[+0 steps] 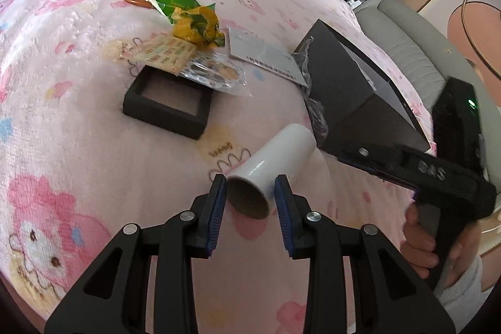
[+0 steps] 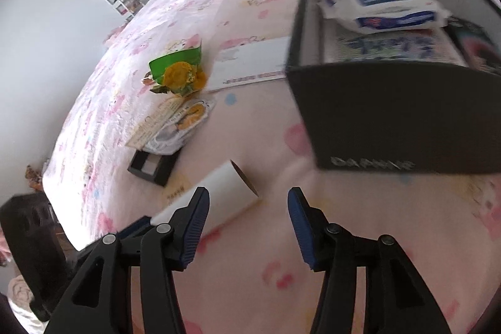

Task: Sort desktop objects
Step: 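Lift the lint-roller tube with the left gripper and carry it toward the DAPHNE box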

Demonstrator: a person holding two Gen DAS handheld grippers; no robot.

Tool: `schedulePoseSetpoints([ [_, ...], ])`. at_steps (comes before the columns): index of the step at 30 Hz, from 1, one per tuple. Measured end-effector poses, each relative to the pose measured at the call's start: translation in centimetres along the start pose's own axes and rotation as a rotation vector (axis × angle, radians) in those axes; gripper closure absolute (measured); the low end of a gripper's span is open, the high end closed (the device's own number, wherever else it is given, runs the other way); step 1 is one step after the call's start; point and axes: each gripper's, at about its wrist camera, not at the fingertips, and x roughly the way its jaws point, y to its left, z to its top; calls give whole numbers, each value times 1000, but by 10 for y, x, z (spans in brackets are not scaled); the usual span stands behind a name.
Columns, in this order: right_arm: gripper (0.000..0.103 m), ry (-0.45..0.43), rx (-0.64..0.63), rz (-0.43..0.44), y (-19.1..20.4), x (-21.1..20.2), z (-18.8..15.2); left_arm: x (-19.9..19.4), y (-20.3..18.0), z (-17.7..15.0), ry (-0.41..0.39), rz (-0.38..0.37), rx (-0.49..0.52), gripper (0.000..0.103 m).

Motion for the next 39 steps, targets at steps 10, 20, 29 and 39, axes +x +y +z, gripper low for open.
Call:
schedulePoseSetpoints([
  [10, 52, 29, 46, 163, -1, 14, -1, 3, 2, 0, 8, -14, 15, 69],
  [20, 53, 79, -11, 168, 6, -35, -51, 1, -18, -8, 26, -106, 52, 65],
  [29, 53, 46, 92, 136, -14, -31, -43, 1, -2, -7, 10, -65, -11, 65],
  [39, 54, 67, 104, 157, -4, -11, -39, 10, -18, -11, 34, -69, 62, 62],
])
